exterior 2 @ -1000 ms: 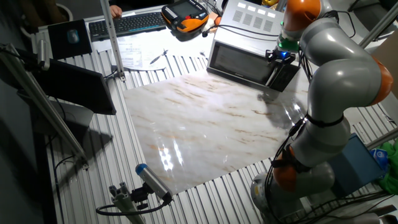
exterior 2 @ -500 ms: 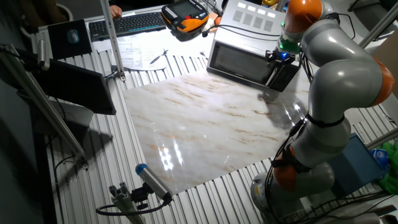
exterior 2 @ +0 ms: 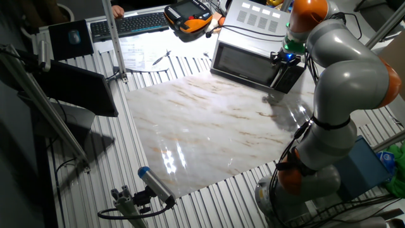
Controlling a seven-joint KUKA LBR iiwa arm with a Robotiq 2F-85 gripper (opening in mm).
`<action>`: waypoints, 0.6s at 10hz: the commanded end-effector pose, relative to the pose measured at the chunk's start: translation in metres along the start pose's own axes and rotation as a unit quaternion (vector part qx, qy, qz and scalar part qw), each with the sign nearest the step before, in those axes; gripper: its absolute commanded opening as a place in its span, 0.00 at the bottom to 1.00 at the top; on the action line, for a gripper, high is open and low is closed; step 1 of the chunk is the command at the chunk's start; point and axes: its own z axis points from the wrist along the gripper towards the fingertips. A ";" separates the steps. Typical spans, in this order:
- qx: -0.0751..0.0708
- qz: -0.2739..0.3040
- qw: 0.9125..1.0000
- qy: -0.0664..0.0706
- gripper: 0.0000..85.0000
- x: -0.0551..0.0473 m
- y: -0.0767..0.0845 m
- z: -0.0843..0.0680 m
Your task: Open the microwave door
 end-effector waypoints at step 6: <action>0.001 0.040 0.999 -0.022 0.40 0.000 -0.003 0.004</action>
